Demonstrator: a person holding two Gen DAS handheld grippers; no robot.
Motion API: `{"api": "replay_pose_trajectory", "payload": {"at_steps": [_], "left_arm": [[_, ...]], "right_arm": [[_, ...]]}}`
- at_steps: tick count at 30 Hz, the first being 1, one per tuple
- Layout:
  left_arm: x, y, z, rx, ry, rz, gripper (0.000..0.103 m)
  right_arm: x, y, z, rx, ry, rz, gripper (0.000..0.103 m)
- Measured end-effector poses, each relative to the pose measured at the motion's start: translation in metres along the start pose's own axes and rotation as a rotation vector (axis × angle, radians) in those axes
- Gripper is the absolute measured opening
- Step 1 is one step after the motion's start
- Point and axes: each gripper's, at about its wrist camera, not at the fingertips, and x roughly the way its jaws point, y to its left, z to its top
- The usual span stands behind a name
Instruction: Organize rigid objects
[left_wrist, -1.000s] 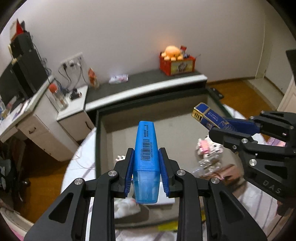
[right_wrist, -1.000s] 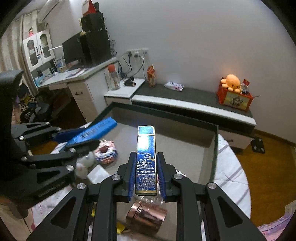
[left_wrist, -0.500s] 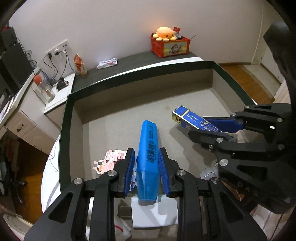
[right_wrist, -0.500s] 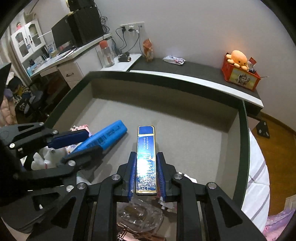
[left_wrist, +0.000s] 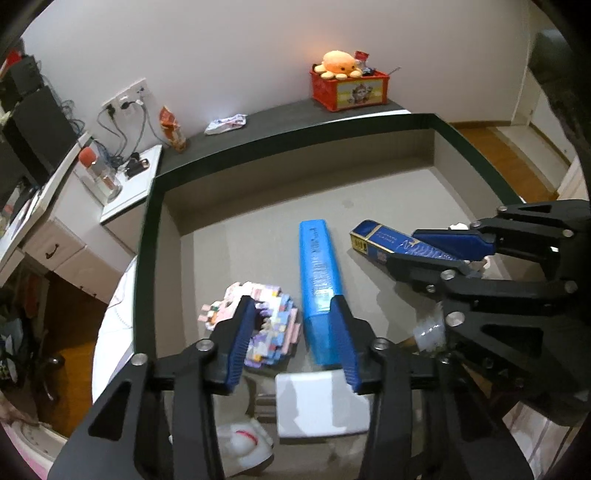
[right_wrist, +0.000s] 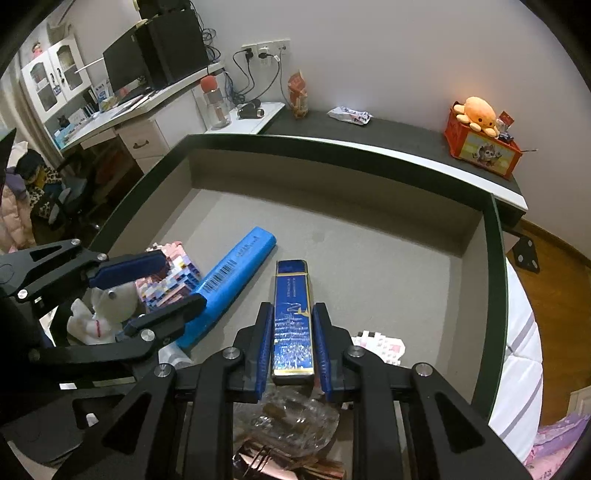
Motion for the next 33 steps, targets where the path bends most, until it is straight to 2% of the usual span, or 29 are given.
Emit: {"api": "replay_pose_trajectory", "payload": {"at_steps": [2, 8, 13, 15, 17, 20, 33], "left_arm": [[-0.005, 0.001, -0.003, -0.01, -0.007, -0.008, 0.049], [-0.019, 0.008, -0.01, -0.027, -0.022, 0.033, 0.067], [-0.034, 0.011, -0.019, -0.041, -0.035, 0.061, 0.069], [-0.04, 0.011, -0.025, -0.042, -0.033, 0.075, 0.07], [-0.048, 0.011, -0.032, -0.047, -0.039, 0.072, 0.071], [-0.06, 0.01, -0.042, -0.054, -0.052, 0.074, 0.075], [-0.116, -0.001, -0.093, -0.06, -0.119, 0.111, 0.082]], "right_arm": [[-0.004, 0.003, -0.001, 0.0, -0.013, -0.001, 0.022], [-0.019, 0.013, -0.006, -0.003, -0.027, -0.036, 0.024], [-0.037, 0.022, -0.015, -0.003, -0.052, -0.074, 0.039], [-0.045, 0.026, -0.021, -0.005, -0.063, -0.075, 0.049], [-0.054, 0.032, -0.027, -0.014, -0.078, -0.083, 0.054], [-0.064, 0.039, -0.035, -0.018, -0.09, -0.083, 0.054], [-0.11, 0.072, -0.083, -0.017, -0.159, -0.082, 0.057]]}}
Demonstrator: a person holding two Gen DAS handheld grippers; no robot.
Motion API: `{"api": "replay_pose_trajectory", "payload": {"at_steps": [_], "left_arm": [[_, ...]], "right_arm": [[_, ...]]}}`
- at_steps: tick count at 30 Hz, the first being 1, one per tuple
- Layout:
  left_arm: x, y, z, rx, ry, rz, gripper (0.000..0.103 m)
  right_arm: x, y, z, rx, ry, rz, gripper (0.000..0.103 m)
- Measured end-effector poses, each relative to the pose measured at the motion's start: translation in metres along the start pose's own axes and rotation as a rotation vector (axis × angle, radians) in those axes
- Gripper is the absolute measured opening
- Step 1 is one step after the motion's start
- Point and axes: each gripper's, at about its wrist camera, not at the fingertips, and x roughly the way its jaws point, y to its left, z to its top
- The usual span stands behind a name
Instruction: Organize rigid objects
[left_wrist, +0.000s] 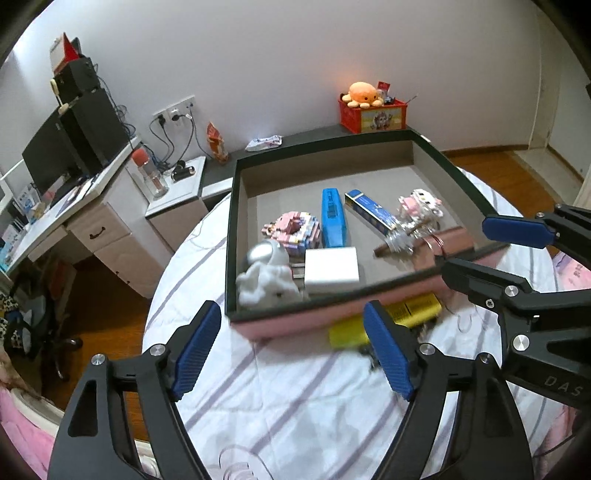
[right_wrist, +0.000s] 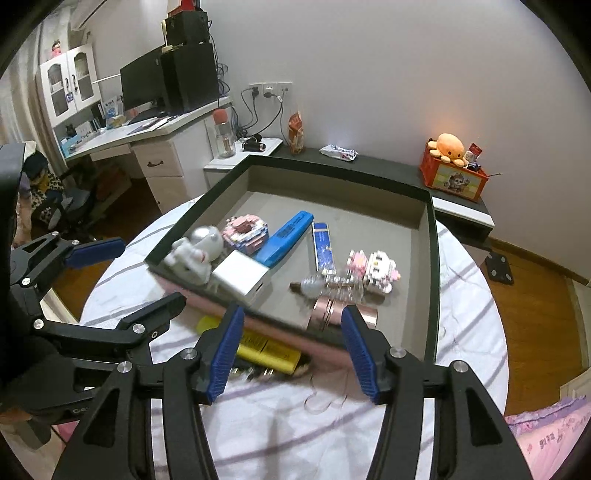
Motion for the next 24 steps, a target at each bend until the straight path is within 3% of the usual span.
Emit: {"api": "replay_pose_trajectory", "payload": {"at_steps": [4, 12, 16, 24], "left_arm": [[-0.012, -0.001, -0.015, -0.013, -0.018, 0.021, 0.085], [-0.017, 0.004, -0.045, -0.075, -0.007, 0.034, 0.093], [-0.021, 0.007, -0.061, -0.1, -0.017, -0.003, 0.101], [-0.018, 0.02, -0.095, -0.151, -0.013, -0.012, 0.102]], "right_arm": [[-0.013, 0.006, -0.014, 0.005, -0.011, -0.004, 0.06], [-0.026, 0.015, -0.045, 0.043, -0.031, -0.014, 0.081], [-0.031, 0.017, -0.058, 0.071, -0.041, 0.001, 0.081], [-0.026, 0.006, -0.094, 0.127, -0.025, -0.035, 0.084]]}}
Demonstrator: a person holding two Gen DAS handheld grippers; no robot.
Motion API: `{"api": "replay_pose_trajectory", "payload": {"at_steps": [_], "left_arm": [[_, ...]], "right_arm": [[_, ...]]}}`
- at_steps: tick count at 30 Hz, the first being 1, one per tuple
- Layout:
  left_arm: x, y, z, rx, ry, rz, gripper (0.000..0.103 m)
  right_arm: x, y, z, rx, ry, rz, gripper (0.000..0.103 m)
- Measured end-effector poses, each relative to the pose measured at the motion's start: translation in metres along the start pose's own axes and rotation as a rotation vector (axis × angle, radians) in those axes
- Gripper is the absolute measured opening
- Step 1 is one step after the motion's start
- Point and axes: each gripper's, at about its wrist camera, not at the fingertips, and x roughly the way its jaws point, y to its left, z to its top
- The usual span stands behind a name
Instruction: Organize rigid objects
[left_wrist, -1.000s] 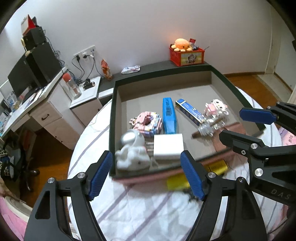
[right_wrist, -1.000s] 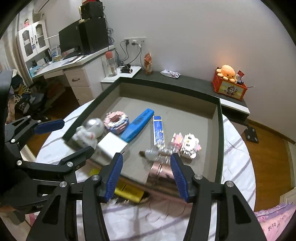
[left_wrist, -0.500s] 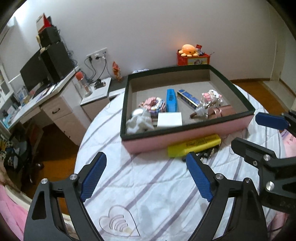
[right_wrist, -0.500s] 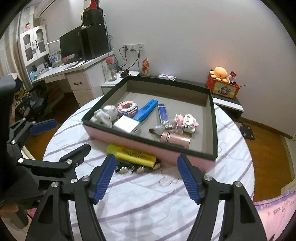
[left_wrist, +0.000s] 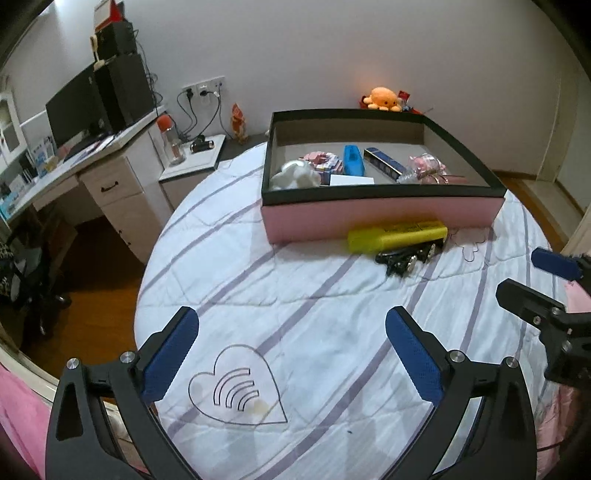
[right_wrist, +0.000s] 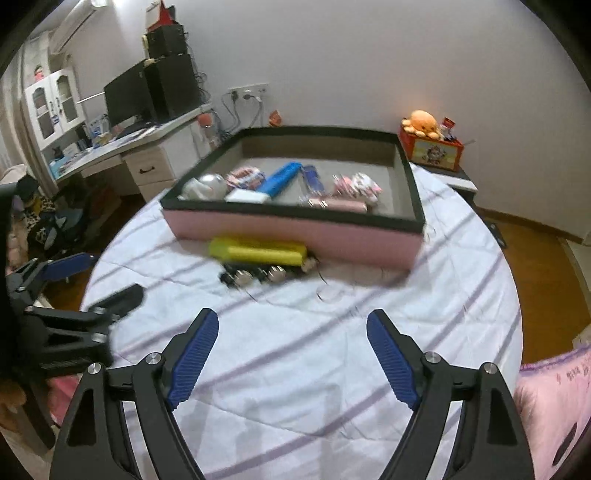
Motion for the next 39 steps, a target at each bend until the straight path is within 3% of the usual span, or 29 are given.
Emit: {"api": "replay_pose_trajectory", "payload": {"at_steps": [6, 13, 21, 27, 31, 35, 39], "left_arm": [[0.012, -0.005, -0.005, 0.005, 0.03, -0.017, 0.102], [0.028, -0.029, 0.004, 0.044, 0.049, -0.092, 0.102], [0.045, -0.049, 0.017, 0.017, 0.071, -0.272, 0.102], [0.05, -0.074, 0.024, 0.062, 0.063, -0.255, 0.102], [0.058, -0.087, 0.027, 0.087, 0.067, -0.175, 0.1], [0.065, -0.101, 0.028, 0.103, 0.103, -0.21, 0.091], [0.062, -0.118, 0.025, 0.163, 0.112, -0.219, 0.088]], "right_arm": [[0.017, -0.006, -0.005, 0.012, 0.036, 0.001, 0.084], [0.022, -0.021, -0.009, 0.02, 0.048, -0.026, 0.084], [0.027, -0.049, -0.008, 0.058, 0.052, -0.043, 0.084], [0.03, -0.066, -0.012, 0.085, 0.057, -0.048, 0.084], [0.032, -0.073, -0.017, 0.088, 0.063, -0.044, 0.084], [0.029, -0.077, -0.021, 0.085, 0.058, -0.028, 0.084], [0.026, -0.084, -0.023, 0.095, 0.053, -0.026, 0.084]]}}
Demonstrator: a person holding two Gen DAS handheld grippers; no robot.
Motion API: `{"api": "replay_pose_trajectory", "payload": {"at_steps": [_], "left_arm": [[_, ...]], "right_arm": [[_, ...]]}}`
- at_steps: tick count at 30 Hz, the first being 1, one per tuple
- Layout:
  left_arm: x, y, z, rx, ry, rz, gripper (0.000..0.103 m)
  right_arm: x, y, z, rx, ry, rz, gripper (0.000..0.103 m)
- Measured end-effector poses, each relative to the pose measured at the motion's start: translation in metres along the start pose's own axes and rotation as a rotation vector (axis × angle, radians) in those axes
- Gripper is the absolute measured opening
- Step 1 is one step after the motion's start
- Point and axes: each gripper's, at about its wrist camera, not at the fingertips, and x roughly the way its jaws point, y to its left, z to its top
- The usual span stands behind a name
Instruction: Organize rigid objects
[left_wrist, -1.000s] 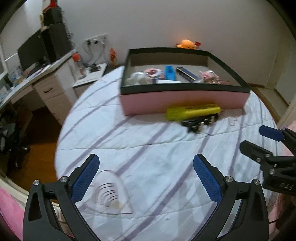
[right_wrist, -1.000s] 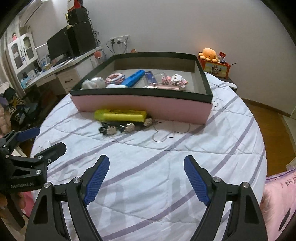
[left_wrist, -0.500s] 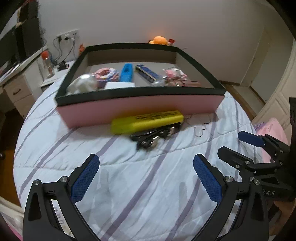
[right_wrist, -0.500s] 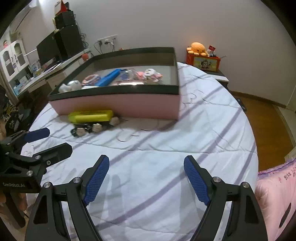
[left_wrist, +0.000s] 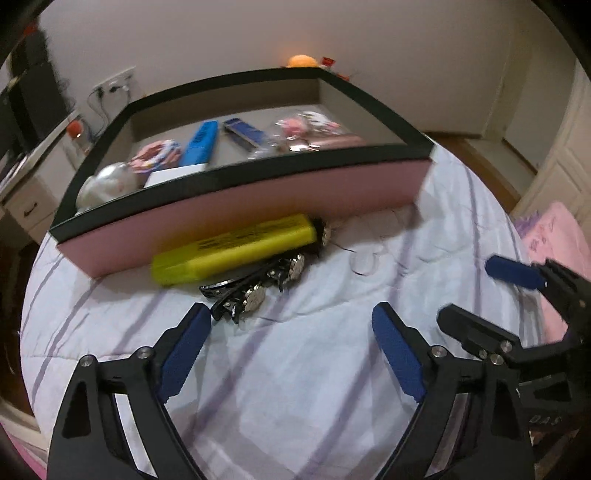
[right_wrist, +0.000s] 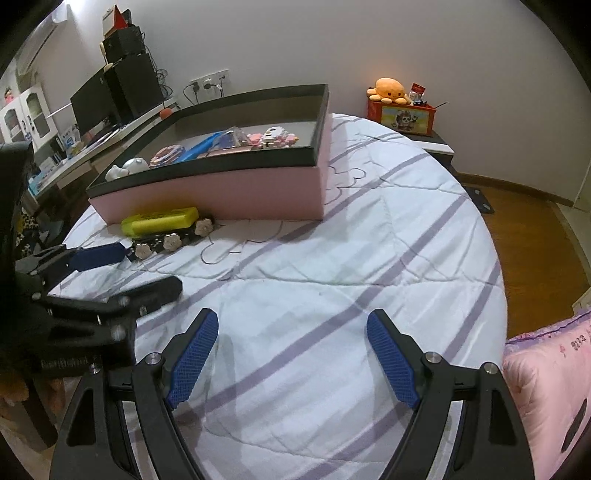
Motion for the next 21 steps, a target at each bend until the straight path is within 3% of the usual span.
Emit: {"api": "replay_pose_trajectory", "payload": {"at_steps": [10, 14, 21], "left_arm": [[-0.019, -0.005, -0.013, -0.014, -0.001, -0.034, 0.086], [-0.034, 0.011, -0.019, -0.028, -0.025, 0.04, 0.09], [-0.045, 0.065, -0.026, -0.129, -0.052, 0.262, 0.095]], "right_arm": [[-0.009, -0.013, -0.007, 0.03, -0.016, 0.017, 0.084], [-0.008, -0.007, -0.006, 0.045, -0.032, 0.029, 0.084], [0.006, 0.041, 0.008, -0.007, -0.014, 0.055, 0.084]]}}
